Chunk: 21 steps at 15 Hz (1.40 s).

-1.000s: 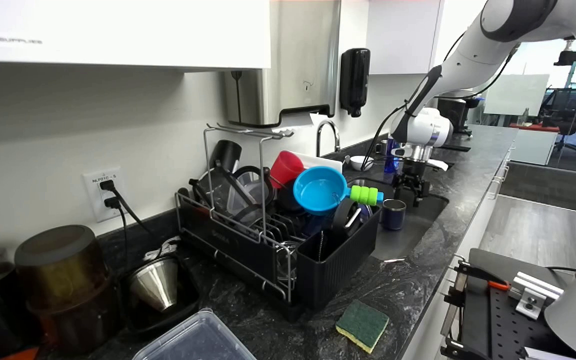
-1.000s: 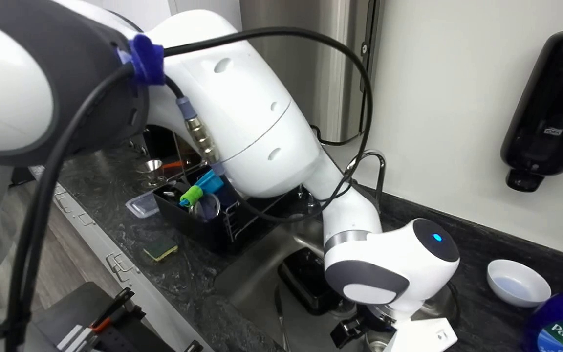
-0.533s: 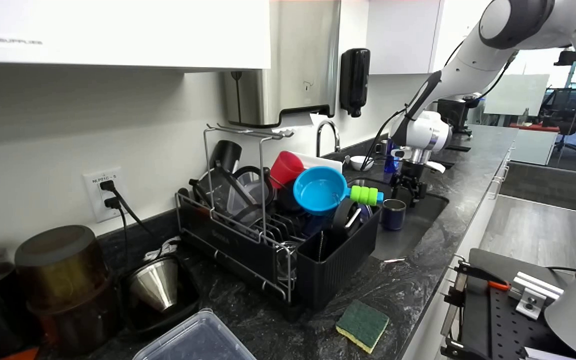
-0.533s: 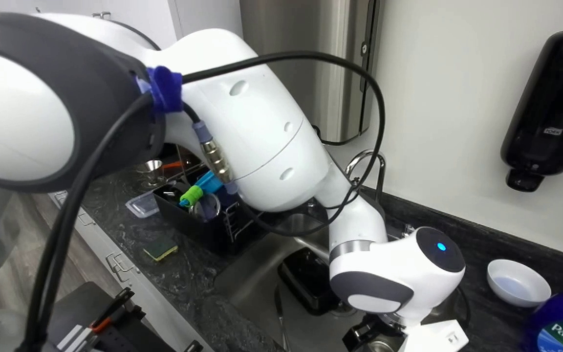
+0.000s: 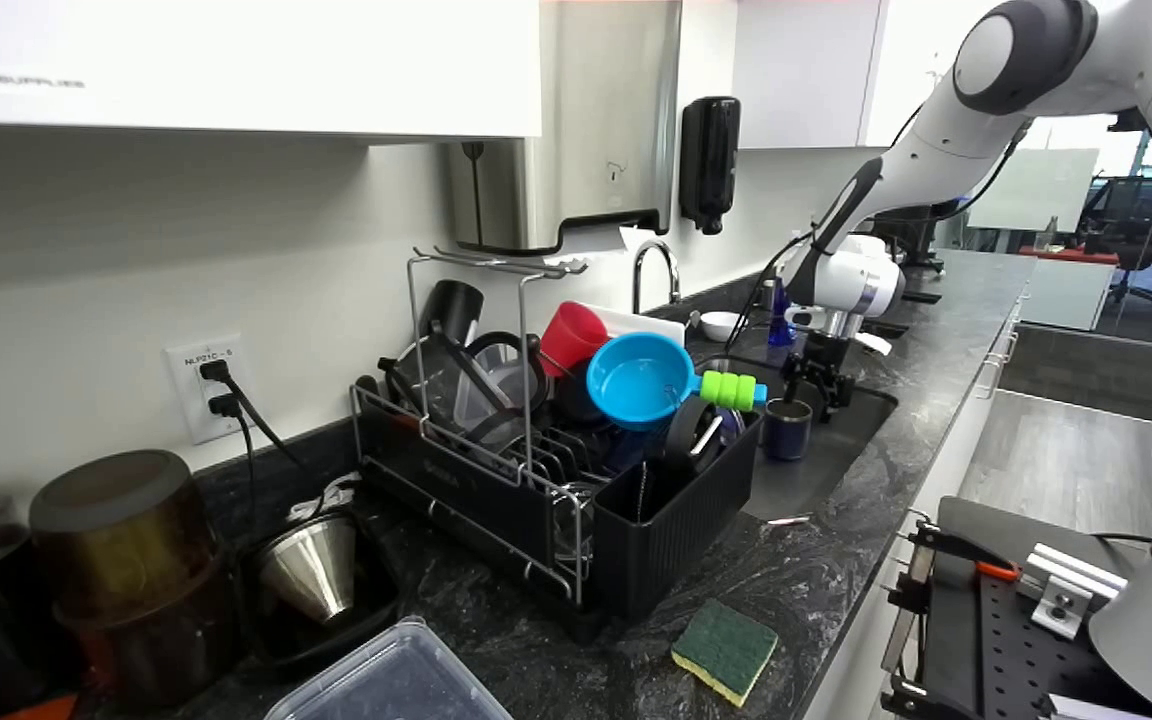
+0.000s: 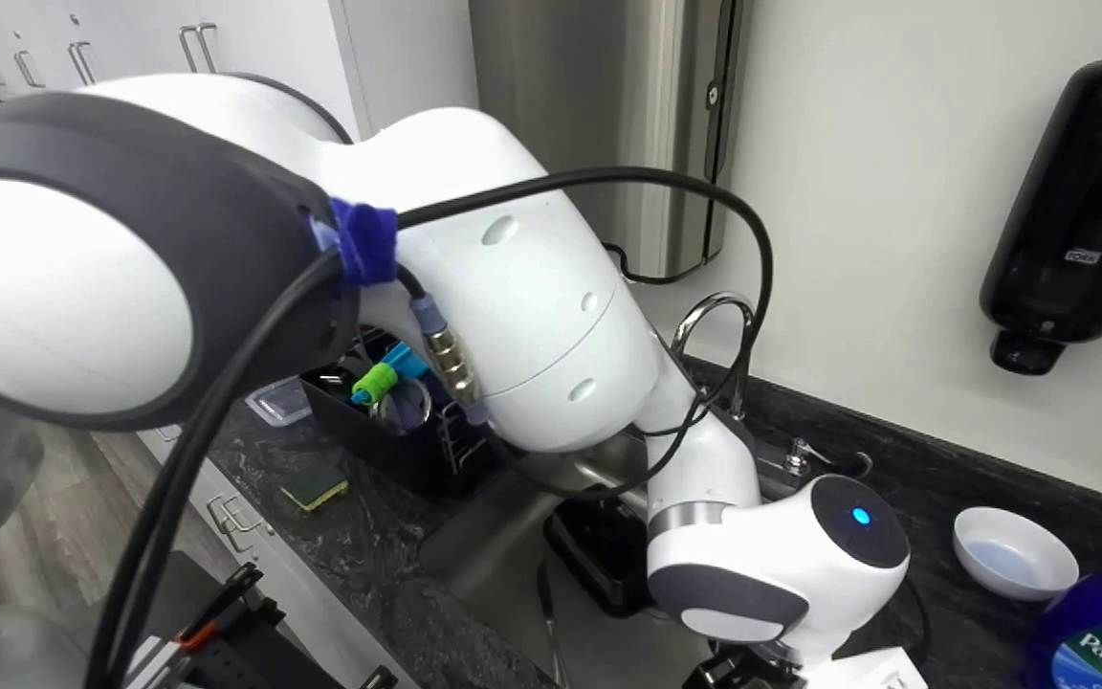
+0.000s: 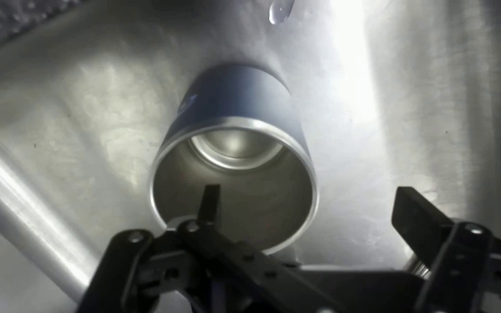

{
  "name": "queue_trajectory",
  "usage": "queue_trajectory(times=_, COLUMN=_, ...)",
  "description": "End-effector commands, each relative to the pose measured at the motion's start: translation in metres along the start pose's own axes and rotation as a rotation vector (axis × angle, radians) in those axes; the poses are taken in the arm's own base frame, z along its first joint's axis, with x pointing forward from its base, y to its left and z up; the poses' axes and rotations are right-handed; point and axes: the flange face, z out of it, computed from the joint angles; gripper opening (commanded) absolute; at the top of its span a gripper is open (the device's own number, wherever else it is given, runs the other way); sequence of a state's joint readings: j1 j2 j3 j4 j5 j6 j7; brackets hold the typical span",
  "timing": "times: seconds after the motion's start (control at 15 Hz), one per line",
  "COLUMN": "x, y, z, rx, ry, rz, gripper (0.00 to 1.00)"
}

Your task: Take the mug from the sink and put it on the dish rack

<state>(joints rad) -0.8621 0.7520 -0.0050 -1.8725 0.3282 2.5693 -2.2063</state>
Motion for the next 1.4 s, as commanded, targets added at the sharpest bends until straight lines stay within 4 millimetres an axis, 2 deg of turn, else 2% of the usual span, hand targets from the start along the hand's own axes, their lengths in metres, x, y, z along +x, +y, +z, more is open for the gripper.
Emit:
queue_trajectory(times=0.0, x=-0.006, y=0.003, z=0.007, rx=-0.031, ry=-0.008, rz=-0.028, gripper=1.0)
queue_trajectory(times=0.73, x=-0.012, y=-0.003, z=0.029, rx=-0.042, ry=-0.037, rz=-0.044, gripper=1.0)
queue_trajectory(times=1.27, x=-0.005, y=-0.011, z=0.052, rx=-0.041, ry=-0.061, rz=-0.087, gripper=1.0)
queue_trajectory(times=1.33, x=-0.003, y=-0.012, z=0.054, rx=-0.042, ry=-0.062, rz=-0.088, gripper=0.75)
